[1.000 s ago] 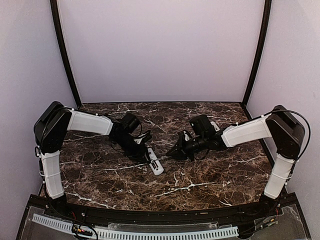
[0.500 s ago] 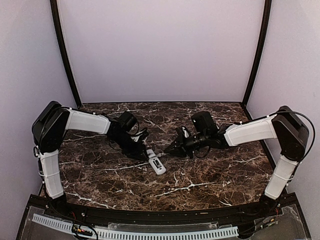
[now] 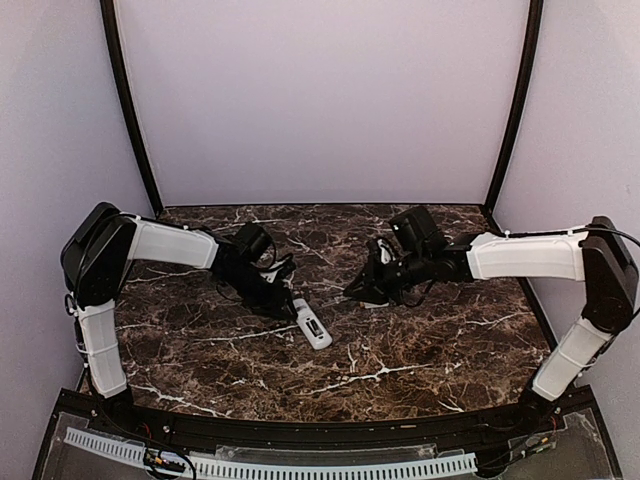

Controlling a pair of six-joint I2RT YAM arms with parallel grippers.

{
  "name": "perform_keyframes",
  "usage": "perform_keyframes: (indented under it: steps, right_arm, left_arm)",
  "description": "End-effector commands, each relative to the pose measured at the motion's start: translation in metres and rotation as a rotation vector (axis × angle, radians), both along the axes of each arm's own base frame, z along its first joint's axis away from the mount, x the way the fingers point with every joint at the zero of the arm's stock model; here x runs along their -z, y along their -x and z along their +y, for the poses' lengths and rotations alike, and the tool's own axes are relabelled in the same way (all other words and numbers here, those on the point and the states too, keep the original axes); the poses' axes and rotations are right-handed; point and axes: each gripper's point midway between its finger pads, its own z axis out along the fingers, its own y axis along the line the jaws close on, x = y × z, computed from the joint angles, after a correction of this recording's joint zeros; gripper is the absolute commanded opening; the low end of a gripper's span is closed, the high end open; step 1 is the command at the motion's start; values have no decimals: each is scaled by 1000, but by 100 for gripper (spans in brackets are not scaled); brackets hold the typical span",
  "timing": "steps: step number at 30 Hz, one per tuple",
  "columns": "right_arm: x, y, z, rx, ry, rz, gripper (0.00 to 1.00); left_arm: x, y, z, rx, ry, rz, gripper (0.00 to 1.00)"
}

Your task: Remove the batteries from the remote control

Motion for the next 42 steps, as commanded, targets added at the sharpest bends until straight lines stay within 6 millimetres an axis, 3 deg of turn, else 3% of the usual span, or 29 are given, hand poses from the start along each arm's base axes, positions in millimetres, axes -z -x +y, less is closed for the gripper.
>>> perform_keyframes:
  steps: [1,21,42]
  right_arm:
    - [7,-2,-12,11,100,-31,0]
    - [21,7,8,-53,142,-4,0]
    - [45,6,14,-46,202,21,0]
  left_arm:
    - [-2,7,5,-8,5,23,43]
    - [11,20,-2,27,-4,70,41]
    - [14,24,-4,37,-10,79,37]
